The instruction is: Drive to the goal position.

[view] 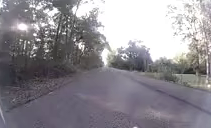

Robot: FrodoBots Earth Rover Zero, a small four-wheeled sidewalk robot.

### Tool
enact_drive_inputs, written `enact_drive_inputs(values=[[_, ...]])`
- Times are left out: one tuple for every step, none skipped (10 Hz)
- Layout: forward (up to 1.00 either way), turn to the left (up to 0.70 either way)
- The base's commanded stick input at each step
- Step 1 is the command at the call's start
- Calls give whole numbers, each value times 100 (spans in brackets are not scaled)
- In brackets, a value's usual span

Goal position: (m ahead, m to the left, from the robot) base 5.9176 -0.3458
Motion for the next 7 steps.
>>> enact_drive_inputs(values=[[5, 0], [6, 0], [6, 0], [6, 0], [6, 0], [6, 0], [6, 0]])
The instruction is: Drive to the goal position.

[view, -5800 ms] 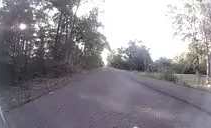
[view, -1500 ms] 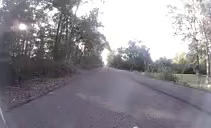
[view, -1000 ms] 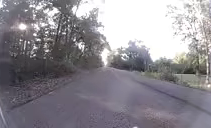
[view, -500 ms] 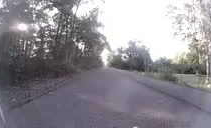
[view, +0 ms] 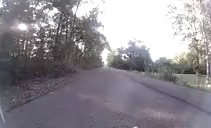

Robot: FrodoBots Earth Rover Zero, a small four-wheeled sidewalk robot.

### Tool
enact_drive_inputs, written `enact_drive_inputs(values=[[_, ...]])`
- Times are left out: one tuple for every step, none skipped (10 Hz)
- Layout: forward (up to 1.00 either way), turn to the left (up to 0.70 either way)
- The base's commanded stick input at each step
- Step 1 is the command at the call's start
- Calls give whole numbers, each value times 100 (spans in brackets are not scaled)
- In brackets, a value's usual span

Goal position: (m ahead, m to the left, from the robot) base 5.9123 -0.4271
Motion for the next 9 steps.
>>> enact_drive_inputs(values=[[6, 0], [6, 0], [6, 0], [6, 0], [6, 0], [5, 0], [0, 0], [0, 0], [0, 0]])
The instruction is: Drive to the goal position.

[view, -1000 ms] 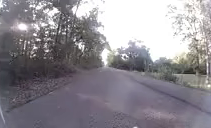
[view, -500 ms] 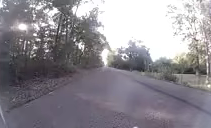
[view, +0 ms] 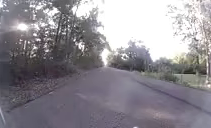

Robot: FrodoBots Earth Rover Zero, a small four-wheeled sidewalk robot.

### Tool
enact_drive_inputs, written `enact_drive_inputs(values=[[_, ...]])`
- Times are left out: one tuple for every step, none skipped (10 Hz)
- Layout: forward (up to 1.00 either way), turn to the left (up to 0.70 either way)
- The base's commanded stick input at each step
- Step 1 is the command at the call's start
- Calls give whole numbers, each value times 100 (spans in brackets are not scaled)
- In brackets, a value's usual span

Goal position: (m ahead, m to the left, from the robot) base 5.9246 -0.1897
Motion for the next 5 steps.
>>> enact_drive_inputs(values=[[-2, 0], [-4, 0], [-5, 0], [6, 0], [8, 0]])
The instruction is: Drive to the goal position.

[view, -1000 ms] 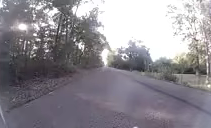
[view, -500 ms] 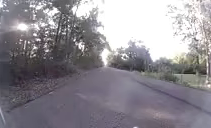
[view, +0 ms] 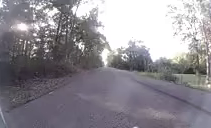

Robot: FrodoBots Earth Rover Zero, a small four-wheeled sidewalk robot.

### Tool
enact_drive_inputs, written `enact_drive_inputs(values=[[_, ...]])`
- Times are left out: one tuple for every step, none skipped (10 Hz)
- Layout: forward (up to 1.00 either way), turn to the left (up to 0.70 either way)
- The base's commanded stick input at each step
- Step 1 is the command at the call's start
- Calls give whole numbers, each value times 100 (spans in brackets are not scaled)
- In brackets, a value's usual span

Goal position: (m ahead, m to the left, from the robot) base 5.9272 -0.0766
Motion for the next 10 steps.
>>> enact_drive_inputs(values=[[11, 0], [18, 0], [24, 0], [31, 0], [38, 0], [44, 0], [58, 0], [70, 0], [70, 0], [70, 0]])
